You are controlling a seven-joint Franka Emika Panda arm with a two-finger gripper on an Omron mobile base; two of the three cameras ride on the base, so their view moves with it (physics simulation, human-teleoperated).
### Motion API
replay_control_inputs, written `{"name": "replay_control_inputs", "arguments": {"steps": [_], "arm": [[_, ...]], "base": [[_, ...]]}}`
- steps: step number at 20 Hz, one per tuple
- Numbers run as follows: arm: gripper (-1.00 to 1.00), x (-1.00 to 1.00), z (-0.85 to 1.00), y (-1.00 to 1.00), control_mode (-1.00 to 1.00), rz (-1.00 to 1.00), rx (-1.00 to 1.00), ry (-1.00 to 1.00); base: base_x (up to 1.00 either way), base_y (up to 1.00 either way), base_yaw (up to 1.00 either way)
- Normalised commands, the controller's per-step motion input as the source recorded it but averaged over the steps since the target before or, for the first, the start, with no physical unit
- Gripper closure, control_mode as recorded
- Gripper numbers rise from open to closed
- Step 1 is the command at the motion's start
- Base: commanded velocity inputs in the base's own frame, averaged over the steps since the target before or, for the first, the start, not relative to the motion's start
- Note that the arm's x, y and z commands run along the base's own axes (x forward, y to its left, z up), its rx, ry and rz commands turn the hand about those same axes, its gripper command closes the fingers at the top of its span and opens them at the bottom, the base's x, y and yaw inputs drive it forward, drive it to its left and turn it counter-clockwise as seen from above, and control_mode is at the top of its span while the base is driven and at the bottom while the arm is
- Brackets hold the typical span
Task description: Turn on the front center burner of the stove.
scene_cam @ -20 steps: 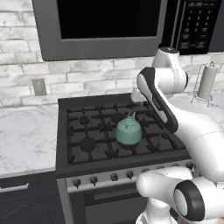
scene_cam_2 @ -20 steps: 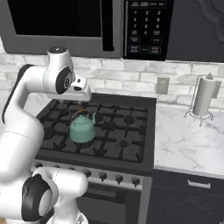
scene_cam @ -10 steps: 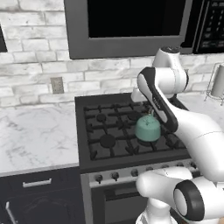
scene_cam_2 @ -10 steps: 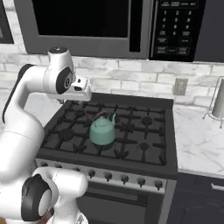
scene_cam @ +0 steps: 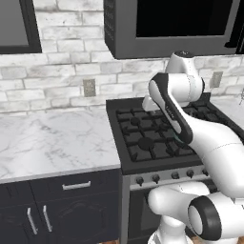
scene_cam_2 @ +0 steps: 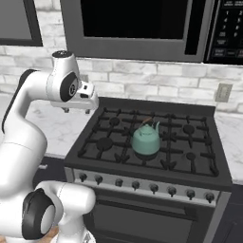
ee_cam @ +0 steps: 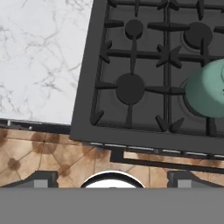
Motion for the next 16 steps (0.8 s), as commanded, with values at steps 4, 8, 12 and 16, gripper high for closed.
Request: {"name": "replay_control_inputs", "arguments": {"steps": [4, 8, 12, 16], "arm": [[-1.0, 0.0, 0.0, 0.0, 1.0, 0.0, 0.0, 0.0], [-1.0, 0.0, 0.0, 0.0, 1.0, 0.0, 0.0, 0.0], [-1.0, 0.0, 0.0, 0.0, -1.0, 0.0, 0.0, 0.0], [-1.0, 0.0, -0.14, 0.0, -1.0, 0.0, 0.0, 0.0]], "base": [[-0.2, 0.4, 0.0], [0.02, 0.02, 0.0], [0.0, -0.01, 0.0], [0.0, 0.0, 0.0]]}}
